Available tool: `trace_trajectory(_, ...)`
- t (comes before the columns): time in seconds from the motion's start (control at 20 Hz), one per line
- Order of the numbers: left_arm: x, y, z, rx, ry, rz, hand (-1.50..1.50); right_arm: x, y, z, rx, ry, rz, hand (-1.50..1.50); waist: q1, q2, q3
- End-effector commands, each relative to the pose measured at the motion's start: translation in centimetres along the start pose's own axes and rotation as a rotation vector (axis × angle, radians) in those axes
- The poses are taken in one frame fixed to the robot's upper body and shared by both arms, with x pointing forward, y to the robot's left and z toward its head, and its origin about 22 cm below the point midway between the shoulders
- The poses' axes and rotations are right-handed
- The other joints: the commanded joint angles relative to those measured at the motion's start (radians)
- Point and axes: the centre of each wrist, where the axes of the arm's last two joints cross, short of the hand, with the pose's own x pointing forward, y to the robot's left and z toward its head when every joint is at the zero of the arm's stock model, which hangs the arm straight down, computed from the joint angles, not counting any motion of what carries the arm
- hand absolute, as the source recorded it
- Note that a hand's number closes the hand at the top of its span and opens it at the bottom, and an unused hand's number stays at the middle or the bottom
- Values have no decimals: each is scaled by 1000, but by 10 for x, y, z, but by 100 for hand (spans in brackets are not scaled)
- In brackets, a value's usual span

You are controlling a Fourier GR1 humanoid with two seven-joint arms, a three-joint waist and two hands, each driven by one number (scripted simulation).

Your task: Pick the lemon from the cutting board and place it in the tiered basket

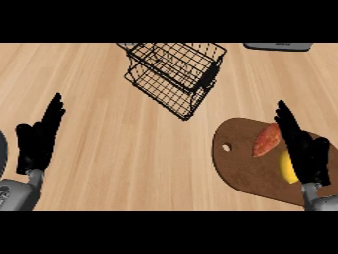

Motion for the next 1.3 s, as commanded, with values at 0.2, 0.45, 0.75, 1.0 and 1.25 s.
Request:
trace_trajectory(0.2, 7, -45, 9, -242, -143, 108, 0, 38, -3, -50, -321, -55, -127, -150, -8, 37, 46)
trace_trajectory(0.45, -2, -66, 16, -347, -124, 144, 0, 10, 28, -59, -496, -53, -174, -150, -10, 38, 48)
trace_trajectory(0.75, -17, -69, 22, -347, -108, 178, 0, 43, -1, -59, -520, -207, 93, -150, -24, 30, 45)
trace_trajectory(1.0, -15, -39, 14, -309, -124, 126, 0, 43, -39, -44, -454, 17, 472, -150, -40, 21, 38)
trace_trajectory(1.25, -20, -51, 19, -310, -99, 136, 0, 45, -58, -35, -259, 317, 829, -150, -42, 16, 31)
